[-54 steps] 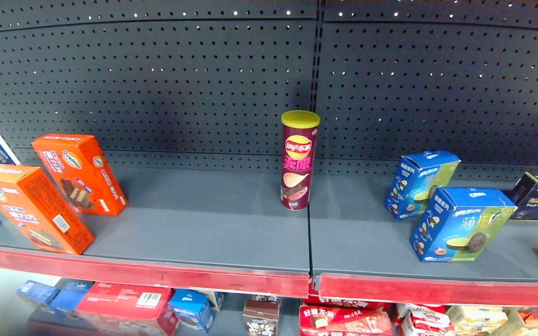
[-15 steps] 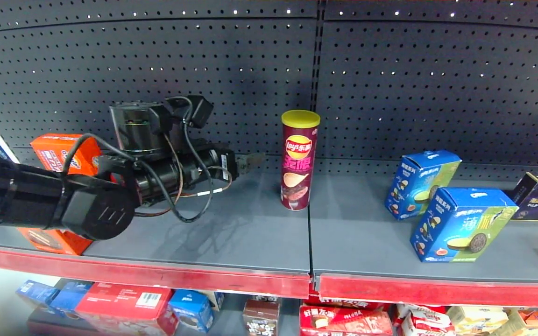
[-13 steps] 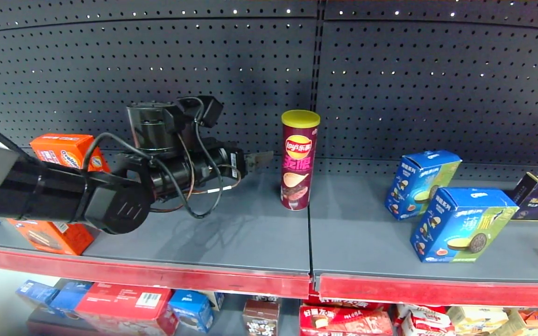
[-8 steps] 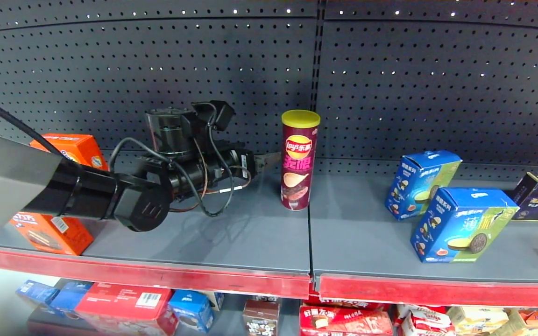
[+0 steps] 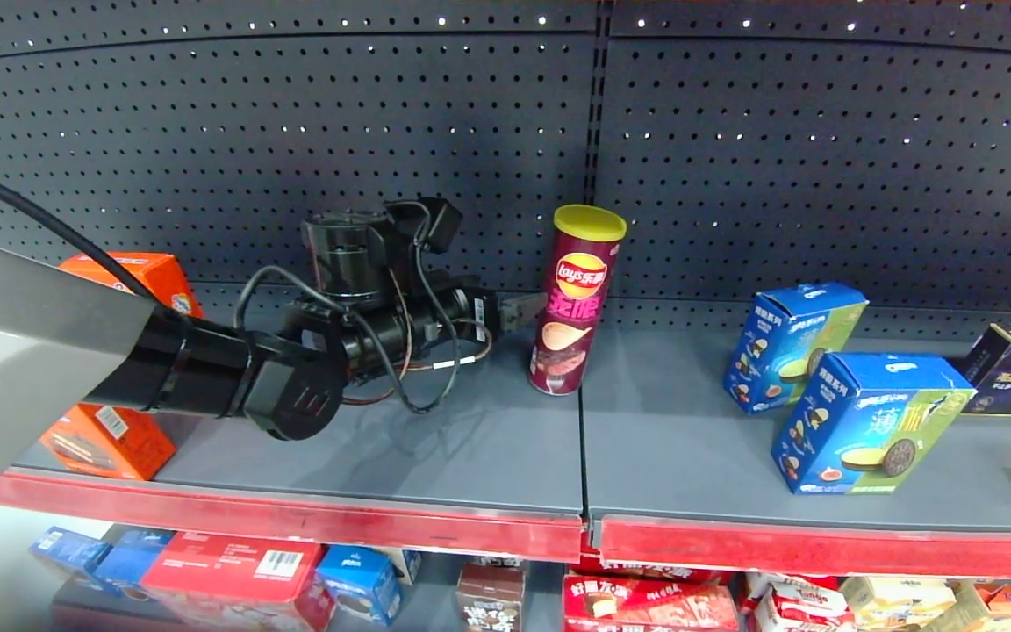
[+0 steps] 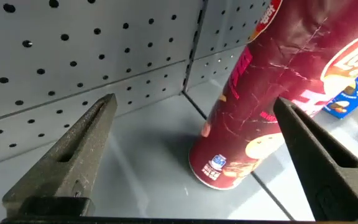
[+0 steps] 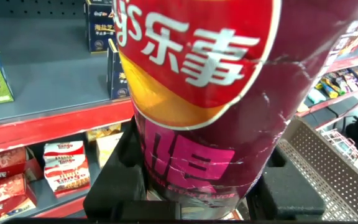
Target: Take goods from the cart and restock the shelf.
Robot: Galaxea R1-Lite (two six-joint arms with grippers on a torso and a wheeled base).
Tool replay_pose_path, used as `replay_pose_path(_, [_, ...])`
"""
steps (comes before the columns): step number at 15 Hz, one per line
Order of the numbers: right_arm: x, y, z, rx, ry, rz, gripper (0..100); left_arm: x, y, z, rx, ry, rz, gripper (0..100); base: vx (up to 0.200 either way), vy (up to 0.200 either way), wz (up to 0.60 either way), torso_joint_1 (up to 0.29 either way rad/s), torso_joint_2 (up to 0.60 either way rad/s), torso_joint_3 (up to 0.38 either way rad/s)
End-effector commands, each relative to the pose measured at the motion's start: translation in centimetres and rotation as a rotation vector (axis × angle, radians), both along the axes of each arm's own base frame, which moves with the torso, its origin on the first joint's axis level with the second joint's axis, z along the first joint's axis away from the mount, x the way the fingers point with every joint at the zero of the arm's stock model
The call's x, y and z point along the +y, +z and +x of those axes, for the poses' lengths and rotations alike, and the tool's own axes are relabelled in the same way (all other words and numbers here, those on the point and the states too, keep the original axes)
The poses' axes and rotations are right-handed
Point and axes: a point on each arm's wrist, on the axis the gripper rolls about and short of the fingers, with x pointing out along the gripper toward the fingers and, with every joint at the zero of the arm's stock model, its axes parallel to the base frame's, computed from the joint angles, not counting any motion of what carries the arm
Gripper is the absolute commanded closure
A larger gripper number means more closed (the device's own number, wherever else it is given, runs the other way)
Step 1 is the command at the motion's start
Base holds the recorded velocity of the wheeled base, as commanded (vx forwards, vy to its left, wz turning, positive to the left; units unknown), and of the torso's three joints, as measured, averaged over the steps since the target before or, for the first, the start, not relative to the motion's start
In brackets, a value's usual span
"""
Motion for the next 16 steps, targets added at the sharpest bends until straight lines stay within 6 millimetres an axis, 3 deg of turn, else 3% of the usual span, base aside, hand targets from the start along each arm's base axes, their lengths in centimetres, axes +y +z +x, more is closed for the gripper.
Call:
replay_pose_path(1, [0.0,-0.1,0.0,0.002,0.0,0.0,100,0.4,-0.1,-0.2,0.009,0.009,0.003,0,0.0,0.0,0.0,0.0,0.0,0.0])
replay_pose_path(6, [0.0,-0.1,0.0,0.001,0.0,0.0,100,0.9,0.2,-1.7,0.021,0.0,0.009,0,0.0,0.0,0.0,0.0,0.0,0.0])
replay_pose_path(11, [0.0,-0.4,-0.1,0.001,-0.001,0.0,100,-0.7,1.0,-2.3,-0.002,-0.042,-0.002,0,0.0,0.0,0.0,0.0,0.0,0.0])
replay_pose_path(16, [0.1,-0.6,-0.3,-0.002,-0.001,-0.001,100,-1.6,1.1,-0.6,-0.027,-0.043,-0.014,0,0.0,0.0,0.0,0.0,0.0,0.0])
